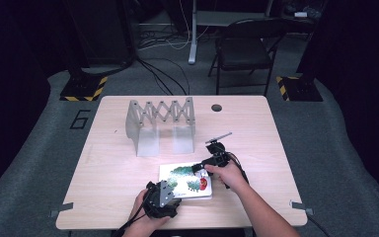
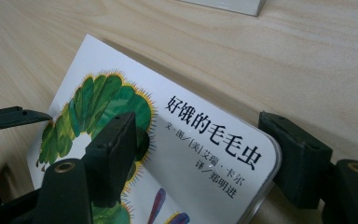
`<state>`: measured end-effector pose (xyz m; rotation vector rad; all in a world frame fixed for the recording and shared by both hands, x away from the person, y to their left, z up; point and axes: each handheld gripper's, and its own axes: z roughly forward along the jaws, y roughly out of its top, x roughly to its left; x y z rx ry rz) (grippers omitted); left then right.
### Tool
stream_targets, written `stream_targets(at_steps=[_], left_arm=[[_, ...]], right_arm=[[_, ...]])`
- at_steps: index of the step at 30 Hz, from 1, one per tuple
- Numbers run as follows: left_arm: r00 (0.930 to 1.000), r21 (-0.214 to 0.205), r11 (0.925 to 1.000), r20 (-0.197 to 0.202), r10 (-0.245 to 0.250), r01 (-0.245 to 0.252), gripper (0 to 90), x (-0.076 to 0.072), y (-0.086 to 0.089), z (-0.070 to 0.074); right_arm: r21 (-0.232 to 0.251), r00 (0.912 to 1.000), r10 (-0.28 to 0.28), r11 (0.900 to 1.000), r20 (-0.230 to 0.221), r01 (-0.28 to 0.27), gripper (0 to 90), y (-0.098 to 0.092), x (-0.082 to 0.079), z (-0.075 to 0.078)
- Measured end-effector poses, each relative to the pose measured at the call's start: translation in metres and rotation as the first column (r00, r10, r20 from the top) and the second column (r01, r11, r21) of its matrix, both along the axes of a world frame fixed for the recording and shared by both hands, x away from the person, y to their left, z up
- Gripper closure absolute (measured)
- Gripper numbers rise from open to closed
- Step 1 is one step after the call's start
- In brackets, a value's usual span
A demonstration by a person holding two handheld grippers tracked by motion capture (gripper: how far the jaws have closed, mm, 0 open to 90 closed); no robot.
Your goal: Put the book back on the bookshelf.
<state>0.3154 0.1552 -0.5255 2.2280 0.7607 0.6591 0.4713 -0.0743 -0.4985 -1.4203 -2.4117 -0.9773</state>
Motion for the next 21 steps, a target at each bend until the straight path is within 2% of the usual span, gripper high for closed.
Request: stream_targets(at_steps=[6,10,17,20,21], left_arm=[[0.9999,0.001,0.9999,0.001,0.011,-0.011,17.9,-0.0006,-0.0011,0.0002],[0.9999,0.018,0.9997,0.006,0.015,-0.015,17.8,-0.0003,-0.0022,0.0011],[1.0000,0.024,0.9997,0.000,0.001,-0.001,17.8,0.0003,-0.0020,0.0019],[1.0000,0.024,0.9997,-0.004,0.004,-0.004,17.8,0.0002,-0.0022,0.0022],[0.9998,0.048,0.9989,-0.019,-0.002,0.003,17.8,0.0006,-0.0020,0.0046]], right_arm=[[-0.007,1.0000,-0.001,1.0000,0.002,0.001,30.4,0.0000,-0.0003,0.0004],[-0.012,1.0000,-0.001,0.9999,-0.003,0.001,30.5,-0.0001,0.0007,-0.0008],[-0.010,0.9999,-0.010,0.9999,-0.004,0.010,30.9,0.0001,0.0008,-0.0011],[-0.003,0.9996,-0.020,0.9998,-0.018,0.020,31.9,0.0001,0.0004,-0.0008],[0.000,0.9999,-0.013,0.9999,-0.011,0.013,32.7,-0.0012,0.0011,-0.0015]])
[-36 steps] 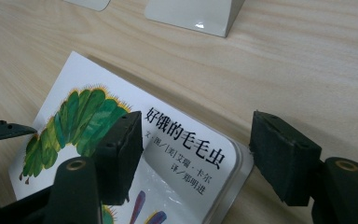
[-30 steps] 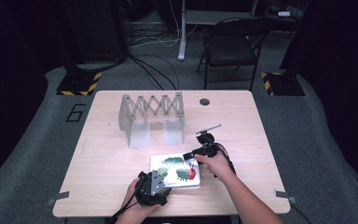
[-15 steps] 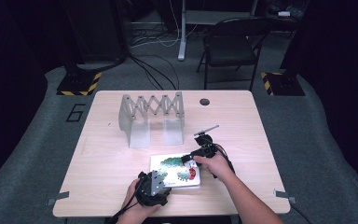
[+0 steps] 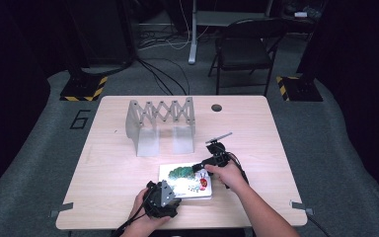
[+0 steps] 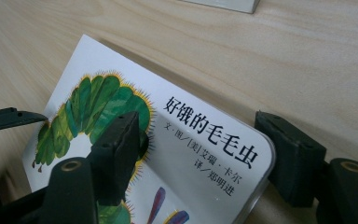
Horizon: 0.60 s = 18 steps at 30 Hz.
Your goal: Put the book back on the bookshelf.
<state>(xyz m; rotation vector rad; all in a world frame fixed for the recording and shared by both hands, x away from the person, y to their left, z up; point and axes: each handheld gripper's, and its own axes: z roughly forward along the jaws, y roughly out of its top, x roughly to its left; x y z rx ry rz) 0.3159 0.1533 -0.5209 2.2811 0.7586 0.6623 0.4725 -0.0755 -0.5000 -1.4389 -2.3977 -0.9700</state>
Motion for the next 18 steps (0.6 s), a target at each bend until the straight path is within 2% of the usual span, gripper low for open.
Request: stream_targets(at_steps=[1,2,3,5,7,10,11,12,13,14,16,18], left_arm=[[0.9996,-0.007,0.9998,-0.022,-0.016,0.016,17.9,0.001,0.001,0.001],[0.9996,-0.007,0.9998,-0.022,-0.016,0.016,18.5,0.001,0.001,0.001],[0.9987,-0.029,0.9993,-0.045,-0.026,0.024,18.6,0.001,0.005,0.006],[0.9985,-0.042,0.9989,-0.049,-0.023,0.021,18.6,0.001,0.007,0.009],[0.9940,-0.075,0.9967,-0.102,-0.039,0.032,18.6,0.004,0.011,0.014],[0.9900,-0.156,0.9877,-0.140,-0.016,-0.006,18.6,0.009,0.021,0.024],[0.9887,-0.170,0.9853,-0.149,-0.006,-0.019,18.6,0.010,0.023,0.026],[0.9878,-0.173,0.9843,-0.156,0.007,-0.035,18.6,0.012,0.027,0.028],[0.9878,-0.179,0.9814,-0.150,0.041,-0.068,18.6,0.016,0.033,0.029],[0.9878,-0.179,0.9814,-0.150,0.041,-0.068,18.6,0.016,0.033,0.029],[0.9823,-0.186,0.9775,-0.175,0.068,-0.101,18.6,0.023,0.038,0.027],[0.9798,-0.177,0.9790,-0.188,0.067,-0.101,18.7,0.026,0.039,0.025]], right_arm=[[0.003,1.0000,0.000,1.0000,-0.002,0.000,34.7,0.000,0.000,0.000],[0.003,1.0000,0.000,1.0000,-0.002,0.000,34.7,0.000,0.000,0.000],[0.004,1.0000,-0.009,1.0000,-0.001,0.009,36.0,-0.001,-0.001,0.000],[0.006,1.0000,-0.007,1.0000,0.002,0.007,35.9,-0.001,0.000,-0.001],[0.012,1.0000,-0.007,0.9999,0.001,0.007,36.0,-0.002,-0.001,-0.001],[0.012,1.0000,-0.008,0.9999,0.002,0.007,35.8,-0.002,-0.001,-0.001],[0.011,1.0000,-0.009,0.9999,0.001,0.009,35.8,-0.002,-0.001,-0.001],[0.011,1.0000,-0.009,0.9999,0.001,0.009,35.8,-0.002,-0.001,-0.001],[0.010,1.0000,-0.007,0.9999,0.004,0.007,35.8,-0.002,-0.001,-0.001],[0.010,1.0000,-0.008,0.9999,0.003,0.008,35.8,-0.002,-0.001,-0.001],[0.010,1.0000,-0.008,0.9999,0.003,0.008,35.8,-0.002,-0.001,-0.001],[0.009,1.0000,-0.008,0.9999,0.003,0.008,35.8,-0.002,-0.001,-0.001]])
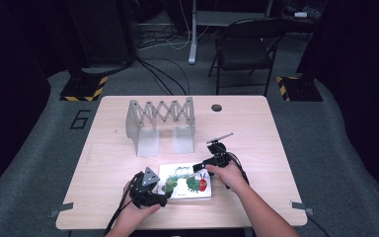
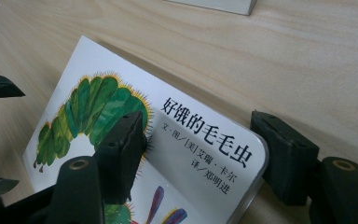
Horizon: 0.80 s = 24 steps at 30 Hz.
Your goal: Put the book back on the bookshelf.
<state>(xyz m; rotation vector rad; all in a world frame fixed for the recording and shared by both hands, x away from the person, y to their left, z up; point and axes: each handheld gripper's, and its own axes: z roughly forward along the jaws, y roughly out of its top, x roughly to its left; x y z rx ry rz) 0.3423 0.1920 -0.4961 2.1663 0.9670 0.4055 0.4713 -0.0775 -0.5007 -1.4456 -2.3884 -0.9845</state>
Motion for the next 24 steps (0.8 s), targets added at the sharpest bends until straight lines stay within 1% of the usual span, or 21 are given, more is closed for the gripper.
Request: stream_targets(at_steps=[2,5,6,8,9,10,13,16,18,19,23,24], left_arm=[[1.0000,0.004,1.0000,-0.008,-0.003,0.003,18.6,0.001,-0.001,-0.001],[0.9997,-0.005,1.0000,-0.025,0.000,0.000,18.6,0.004,-0.004,-0.008],[0.9994,0.005,1.0000,-0.035,-0.001,0.001,18.6,0.004,-0.003,-0.009],[0.9986,-0.034,0.9994,-0.053,0.007,-0.009,18.4,0.005,-0.003,-0.011],[0.9987,-0.034,0.9994,-0.051,0.006,-0.008,18.1,0.006,-0.003,-0.011],[0.9982,-0.037,0.9993,-0.060,0.005,-0.007,18.0,0.005,-0.004,-0.012],[0.9987,-0.034,0.9993,-0.049,0.015,-0.017,16.8,0.005,-0.004,-0.013],[0.9974,-0.060,0.9976,-0.064,0.033,-0.037,14.6,0.006,-0.004,-0.016],[0.9972,-0.061,0.9976,-0.069,0.029,-0.034,14.6,0.007,-0.003,-0.017],[0.9966,-0.066,0.9974,-0.079,0.025,-0.030,14.3,0.007,-0.002,-0.018],[0.9968,-0.067,0.9972,-0.075,0.029,-0.034,13.8,0.007,-0.003,-0.019],[0.9976,-0.062,0.9975,-0.062,0.030,-0.034,13.6,0.006,-0.004,-0.019]], right_arm=[[0.000,1.0000,-0.001,1.0000,0.000,0.001,35.8,0.000,0.000,0.000],[0.000,1.0000,0.000,1.0000,0.000,0.000,35.9,0.000,0.000,0.000],[0.000,1.0000,0.000,1.0000,0.000,0.000,35.9,0.000,0.000,0.000],[-0.001,1.0000,0.004,1.0000,0.008,-0.004,36.0,0.000,0.000,0.000],[-0.001,1.0000,0.003,1.0000,0.008,-0.003,36.0,0.000,0.000,0.000],[-0.002,1.0000,0.003,1.0000,0.009,-0.003,36.0,0.000,0.000,0.000],[-0.004,1.0000,0.000,1.0000,0.007,0.000,36.0,0.000,0.000,0.000],[-0.008,0.9999,-0.002,1.0000,0.010,0.002,35.8,0.000,0.000,0.000],[-0.009,1.0000,-0.006,0.9999,0.008,0.006,36.0,0.000,-0.001,0.000],[-0.005,0.9999,-0.014,0.9999,0.001,0.014,36.1,0.000,-0.001,0.000],[-0.004,0.9998,-0.018,0.9998,0.004,0.018,36.5,0.000,-0.002,0.001],[-0.007,0.9998,-0.019,0.9998,0.007,0.019,36.4,0.000,-0.003,0.001]])
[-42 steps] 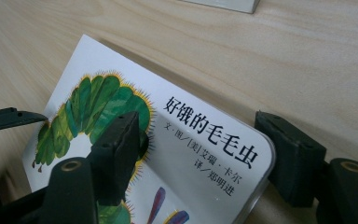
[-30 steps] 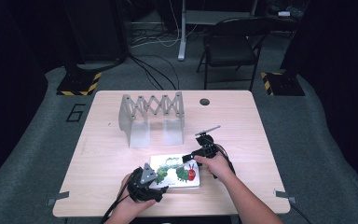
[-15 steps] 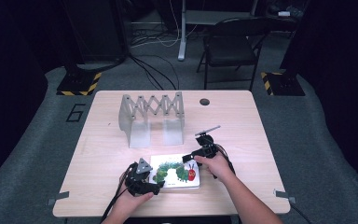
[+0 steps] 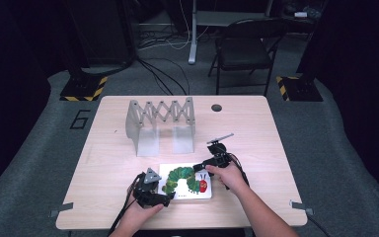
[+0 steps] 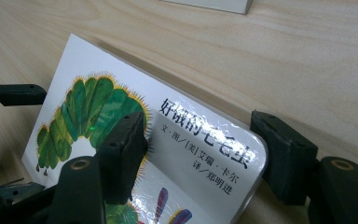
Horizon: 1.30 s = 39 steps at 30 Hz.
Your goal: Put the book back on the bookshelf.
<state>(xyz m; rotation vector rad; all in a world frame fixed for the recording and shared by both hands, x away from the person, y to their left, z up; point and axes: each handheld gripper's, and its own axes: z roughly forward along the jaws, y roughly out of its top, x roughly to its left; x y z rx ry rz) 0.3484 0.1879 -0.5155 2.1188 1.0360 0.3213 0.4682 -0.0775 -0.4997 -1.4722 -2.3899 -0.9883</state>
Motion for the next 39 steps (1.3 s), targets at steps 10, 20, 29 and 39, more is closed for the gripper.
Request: stream_targets(at_steps=[10,20,29,39], left_arm=[[1.0000,-0.012,0.9999,-0.002,0.005,-0.005,10.6,-0.001,0.000,-0.002],[0.9992,-0.036,0.9990,-0.031,-0.025,0.024,8.2,0.002,-0.002,-0.004],[0.9958,-0.043,0.9964,-0.053,-0.075,0.073,9.7,0.003,-0.005,-0.005],[0.9937,-0.122,0.9923,-0.107,-0.033,0.020,19.8,0.005,0.003,0.000]], right_arm=[[0.023,0.9994,-0.018,0.9996,0.031,0.017,37.9,-0.003,-0.008,0.008],[0.025,0.9961,-0.005,0.9997,0.088,0.002,38.9,-0.005,-0.021,0.024],[0.006,0.9824,0.016,0.9998,0.186,-0.018,40.4,-0.001,-0.035,0.041],[0.002,0.9797,0.011,0.9999,0.200,-0.012,44.6,-0.001,-0.039,0.043]])
